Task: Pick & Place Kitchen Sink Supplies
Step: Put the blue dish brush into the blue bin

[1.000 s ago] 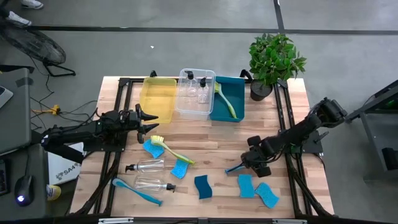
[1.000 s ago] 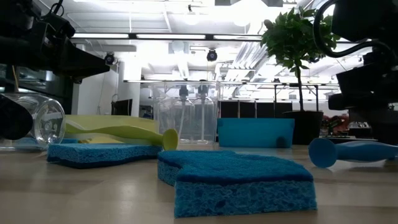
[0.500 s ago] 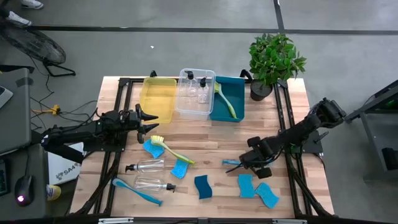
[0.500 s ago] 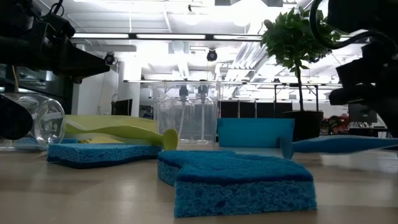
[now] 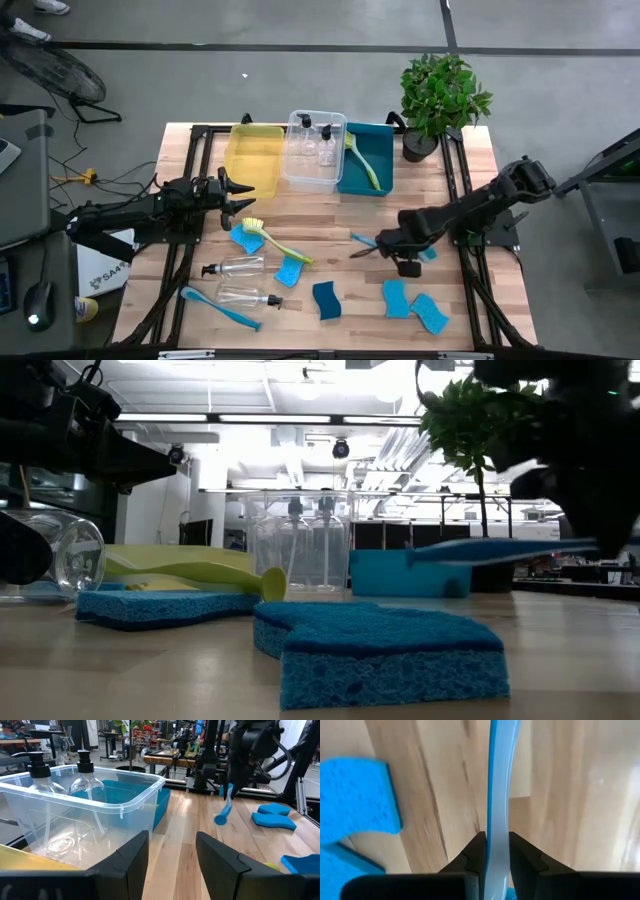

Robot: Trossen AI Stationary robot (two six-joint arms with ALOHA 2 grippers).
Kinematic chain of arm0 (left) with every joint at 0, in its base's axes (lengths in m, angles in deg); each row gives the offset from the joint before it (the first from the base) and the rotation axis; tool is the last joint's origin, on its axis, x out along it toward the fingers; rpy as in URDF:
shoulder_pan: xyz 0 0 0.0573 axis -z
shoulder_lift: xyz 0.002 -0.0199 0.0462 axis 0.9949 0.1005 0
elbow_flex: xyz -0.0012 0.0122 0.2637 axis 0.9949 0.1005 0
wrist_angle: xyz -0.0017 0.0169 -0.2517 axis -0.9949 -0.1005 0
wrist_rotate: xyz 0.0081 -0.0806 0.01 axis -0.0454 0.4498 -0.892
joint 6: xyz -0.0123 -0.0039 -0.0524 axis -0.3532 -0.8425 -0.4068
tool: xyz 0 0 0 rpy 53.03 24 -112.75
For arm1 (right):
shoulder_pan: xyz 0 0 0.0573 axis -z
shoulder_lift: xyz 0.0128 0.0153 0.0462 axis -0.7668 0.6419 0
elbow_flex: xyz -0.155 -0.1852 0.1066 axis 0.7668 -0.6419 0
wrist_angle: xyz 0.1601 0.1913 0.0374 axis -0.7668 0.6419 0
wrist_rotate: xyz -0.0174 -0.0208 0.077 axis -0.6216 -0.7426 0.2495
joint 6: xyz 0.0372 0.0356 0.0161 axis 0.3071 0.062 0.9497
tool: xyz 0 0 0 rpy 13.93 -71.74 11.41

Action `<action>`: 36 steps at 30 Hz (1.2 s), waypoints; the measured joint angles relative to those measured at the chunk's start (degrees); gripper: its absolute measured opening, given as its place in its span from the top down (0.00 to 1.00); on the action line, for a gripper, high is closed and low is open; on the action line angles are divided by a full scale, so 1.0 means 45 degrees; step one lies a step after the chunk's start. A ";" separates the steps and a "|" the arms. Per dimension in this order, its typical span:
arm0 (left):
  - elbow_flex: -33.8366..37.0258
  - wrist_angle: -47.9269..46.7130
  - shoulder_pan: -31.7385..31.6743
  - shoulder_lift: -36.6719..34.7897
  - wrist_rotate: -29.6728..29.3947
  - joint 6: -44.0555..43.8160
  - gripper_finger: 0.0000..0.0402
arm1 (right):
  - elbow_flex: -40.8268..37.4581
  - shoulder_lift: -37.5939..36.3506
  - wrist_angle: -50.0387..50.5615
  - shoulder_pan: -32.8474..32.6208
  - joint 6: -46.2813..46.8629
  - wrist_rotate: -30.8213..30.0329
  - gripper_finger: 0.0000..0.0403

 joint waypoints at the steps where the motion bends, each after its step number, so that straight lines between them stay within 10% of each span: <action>1: 0.0005 -0.0002 0.0002 -0.0002 0.0002 -0.0002 0.60 | 0.0148 0.0000 0.0128 0.0150 0.0083 -0.0057 0.87; 24: 0.0000 0.0001 0.0002 0.0002 -0.0001 0.0002 0.60 | 0.2172 -0.0886 0.4289 0.4317 -0.0479 -0.4370 0.84; 36: 0.0000 -0.0002 -0.0002 -0.0002 0.0002 0.0002 0.60 | 0.2176 -0.1831 0.1579 0.7356 -0.2302 -0.2564 0.83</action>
